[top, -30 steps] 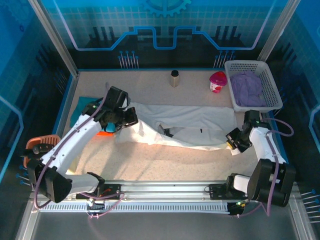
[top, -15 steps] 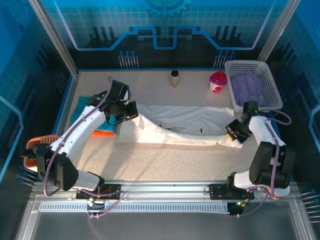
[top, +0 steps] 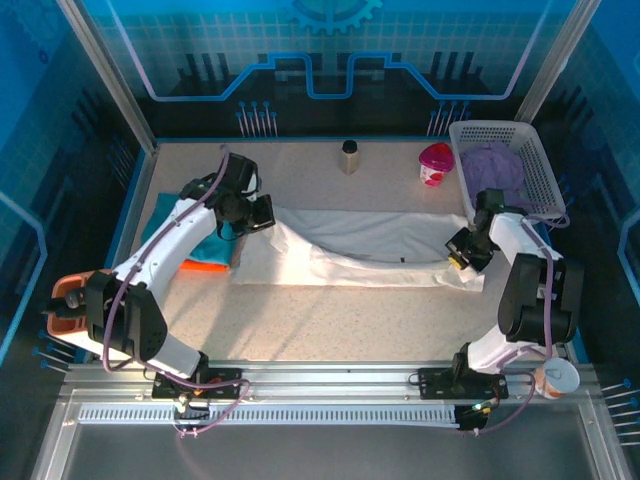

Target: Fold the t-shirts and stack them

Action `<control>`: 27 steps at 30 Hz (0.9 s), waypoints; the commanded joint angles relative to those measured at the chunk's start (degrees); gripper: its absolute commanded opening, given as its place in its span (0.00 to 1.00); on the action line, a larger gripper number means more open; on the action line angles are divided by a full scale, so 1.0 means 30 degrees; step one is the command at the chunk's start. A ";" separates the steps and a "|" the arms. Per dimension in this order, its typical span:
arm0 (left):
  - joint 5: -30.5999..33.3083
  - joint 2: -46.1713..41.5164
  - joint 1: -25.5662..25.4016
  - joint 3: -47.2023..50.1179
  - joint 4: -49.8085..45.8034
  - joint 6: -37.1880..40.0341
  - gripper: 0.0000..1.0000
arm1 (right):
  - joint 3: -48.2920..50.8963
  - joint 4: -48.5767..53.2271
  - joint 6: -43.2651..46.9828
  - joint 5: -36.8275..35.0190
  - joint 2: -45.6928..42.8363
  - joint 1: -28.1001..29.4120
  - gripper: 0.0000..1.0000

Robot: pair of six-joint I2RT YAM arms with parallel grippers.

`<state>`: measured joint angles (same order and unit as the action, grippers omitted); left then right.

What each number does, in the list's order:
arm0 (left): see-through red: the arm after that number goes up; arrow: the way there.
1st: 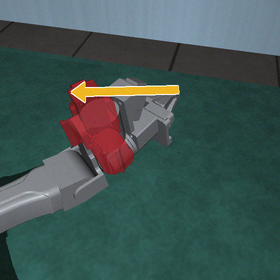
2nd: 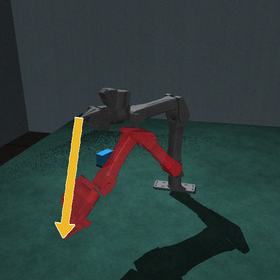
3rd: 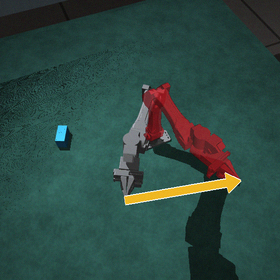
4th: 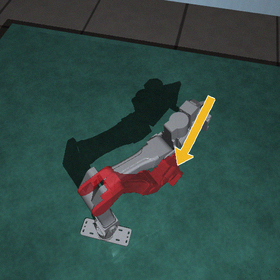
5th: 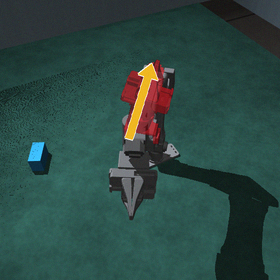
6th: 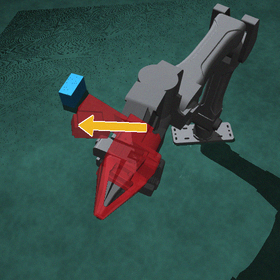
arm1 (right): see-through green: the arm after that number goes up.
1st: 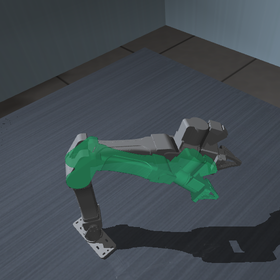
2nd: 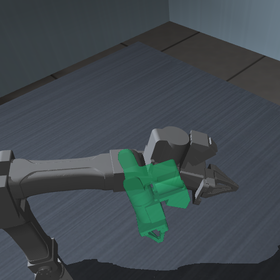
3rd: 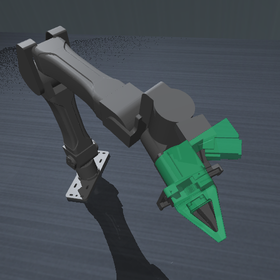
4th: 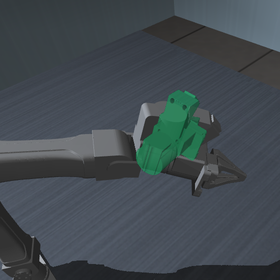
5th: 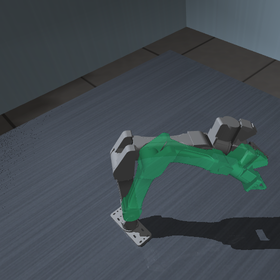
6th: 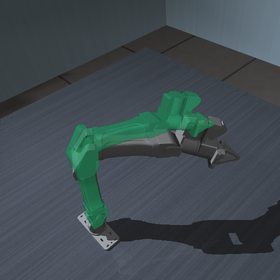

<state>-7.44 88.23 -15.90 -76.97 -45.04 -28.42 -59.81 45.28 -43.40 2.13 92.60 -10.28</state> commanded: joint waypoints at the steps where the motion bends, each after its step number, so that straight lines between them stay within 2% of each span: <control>1: -0.0593 0.0514 0.0203 -0.0725 0.0287 0.0531 0.00 | -0.0544 0.0242 0.0956 -0.0004 0.0361 0.0310 0.27; 4: -0.0683 0.0741 0.0203 -0.0598 0.0448 0.0554 0.00 | -0.0122 -0.0232 0.1452 0.0508 -0.0643 0.0381 0.42; 7: -0.0676 0.0956 0.0230 -0.0586 0.0422 0.0625 0.00 | 0.0432 -0.0640 0.1789 0.0749 -0.2146 0.0479 0.72; 8: -0.0669 0.1006 0.0247 -0.0564 0.0449 0.0647 0.00 | 0.0566 -0.0743 0.2026 0.0868 -0.2662 0.0526 0.76; 10: -0.0683 0.1111 0.0290 -0.0567 0.0524 0.0684 0.00 | 0.0799 -0.0739 0.2368 0.0767 -0.3558 0.0715 0.93; 12: -0.0683 0.1231 0.0356 -0.0669 0.0626 0.0657 0.00 | 0.1150 -0.0910 0.2772 0.0935 -0.4474 0.0908 1.00; 19: -0.0724 0.2381 0.0582 -0.1223 0.0794 0.0460 0.00 | 0.2851 -0.1350 0.3412 0.1014 -0.7099 0.1261 1.00; 27: -0.0427 0.4581 0.0787 -0.2615 0.1435 0.0246 0.00 | 0.3942 -0.1277 0.3756 0.1142 -0.7702 0.1275 1.00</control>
<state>-8.67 100.36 -14.28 -82.02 -42.46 -28.10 -48.88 41.25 -33.43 4.99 70.59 -7.07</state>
